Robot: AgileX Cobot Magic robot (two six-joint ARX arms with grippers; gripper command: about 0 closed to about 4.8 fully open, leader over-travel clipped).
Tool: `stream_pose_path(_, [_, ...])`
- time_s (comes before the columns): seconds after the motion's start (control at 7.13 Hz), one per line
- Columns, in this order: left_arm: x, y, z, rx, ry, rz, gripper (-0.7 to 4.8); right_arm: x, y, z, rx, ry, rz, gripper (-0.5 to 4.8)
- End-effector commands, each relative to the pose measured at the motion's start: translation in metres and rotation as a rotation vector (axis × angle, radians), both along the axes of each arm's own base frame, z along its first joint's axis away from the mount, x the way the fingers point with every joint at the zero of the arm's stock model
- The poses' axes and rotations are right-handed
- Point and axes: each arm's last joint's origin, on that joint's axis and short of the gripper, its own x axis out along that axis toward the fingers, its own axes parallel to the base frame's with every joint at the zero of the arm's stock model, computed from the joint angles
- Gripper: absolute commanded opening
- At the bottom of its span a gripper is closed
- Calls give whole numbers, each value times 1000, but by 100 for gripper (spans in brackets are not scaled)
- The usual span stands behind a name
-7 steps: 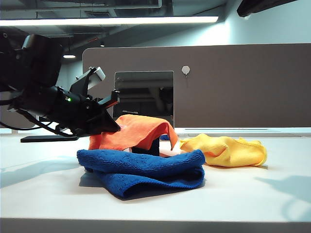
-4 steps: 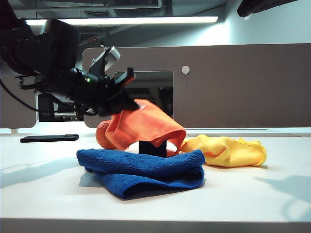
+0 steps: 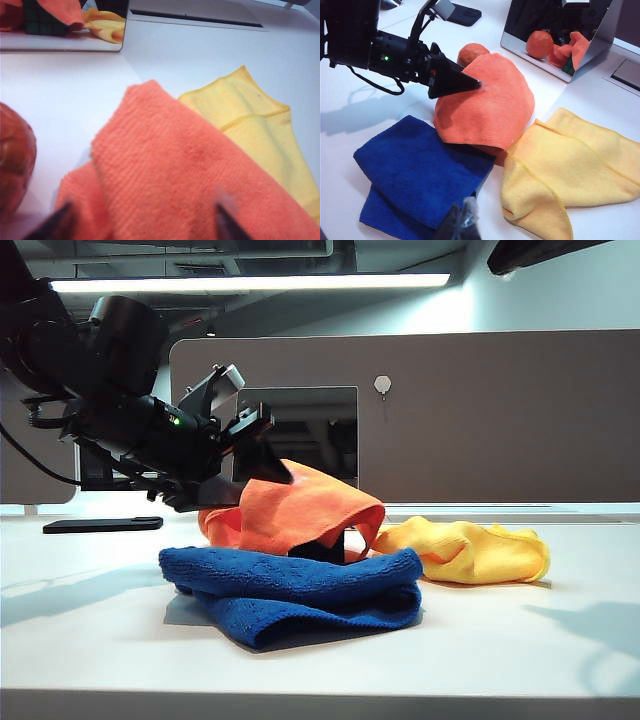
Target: Pick up a rag that is the same color as the top surface of the Rubik's Cube and cover the cube with it.
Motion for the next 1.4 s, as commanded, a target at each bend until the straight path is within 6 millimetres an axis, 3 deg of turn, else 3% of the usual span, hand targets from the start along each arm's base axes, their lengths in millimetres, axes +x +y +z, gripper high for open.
stream_pose_path(0.14, [2,-2,11,-98,-29,17,479,0,0,2,7,-13,0,-5])
stream_pose_path(0.28, [3,-2,25,-154,-97,20,479,0,0,2,8,-13,0,-5])
stream_pose_path(0.42, [-5,3,61,-183,-228,48,479,1,1,4,15,-27,1,-5])
stream_pose_path(0.7, [-9,18,85,-177,-298,102,479,1,1,5,25,-40,0,-5])
stream_pose_path(0.84, [-17,39,101,-60,-307,183,479,1,0,7,-2,-78,-19,-5])
stream_pose_path(0.98, [-23,49,108,10,-302,216,439,2,-2,8,-31,-116,-61,-5])
stream_pose_path(1.12, [-37,81,124,132,-277,289,109,0,-14,20,8,-202,-155,-5])
stream_pose_path(1.26, [-44,97,130,149,-248,331,1,-4,-22,26,40,-245,-188,-5])
stream_pose_path(1.4, [-55,114,137,161,-208,364,-6,-9,-33,34,80,-300,-240,-5])
